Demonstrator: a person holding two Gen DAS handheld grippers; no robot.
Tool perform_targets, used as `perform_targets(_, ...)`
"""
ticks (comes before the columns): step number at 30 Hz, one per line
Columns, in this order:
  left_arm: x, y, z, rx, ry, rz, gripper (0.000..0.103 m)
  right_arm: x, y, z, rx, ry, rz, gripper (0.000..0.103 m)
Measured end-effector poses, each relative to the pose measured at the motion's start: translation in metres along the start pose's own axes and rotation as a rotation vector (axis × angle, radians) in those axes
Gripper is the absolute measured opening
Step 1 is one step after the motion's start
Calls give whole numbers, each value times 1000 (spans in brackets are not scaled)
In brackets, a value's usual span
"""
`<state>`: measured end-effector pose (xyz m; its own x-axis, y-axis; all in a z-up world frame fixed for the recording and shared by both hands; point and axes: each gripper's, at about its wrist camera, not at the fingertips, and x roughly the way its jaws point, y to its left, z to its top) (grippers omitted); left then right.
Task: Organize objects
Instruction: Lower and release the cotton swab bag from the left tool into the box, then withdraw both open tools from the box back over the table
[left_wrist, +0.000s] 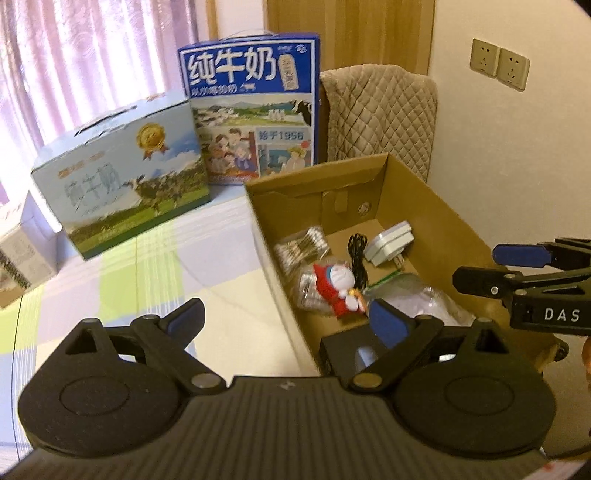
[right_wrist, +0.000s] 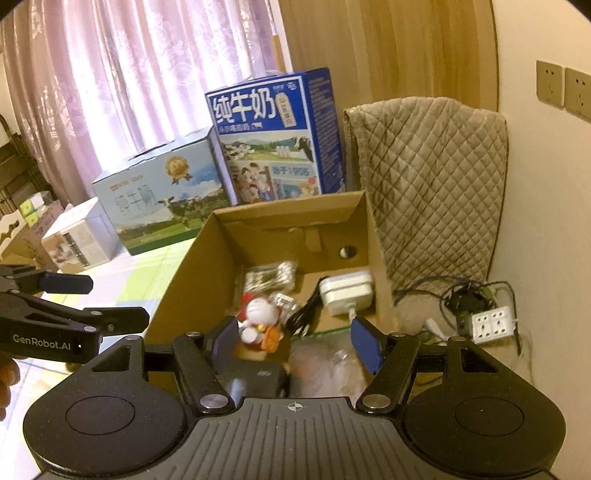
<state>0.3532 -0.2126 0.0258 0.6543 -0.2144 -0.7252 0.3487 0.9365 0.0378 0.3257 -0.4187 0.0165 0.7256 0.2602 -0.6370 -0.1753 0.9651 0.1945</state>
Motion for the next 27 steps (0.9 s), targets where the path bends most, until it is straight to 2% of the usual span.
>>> perform_targets(15,-41,18,-57,-78,51,10,94,-21,30,-40,30,62,38,65)
perform_targets(27,-73,44,-88,-120,36,27,94,-41,68,-53,12,46,53,65)
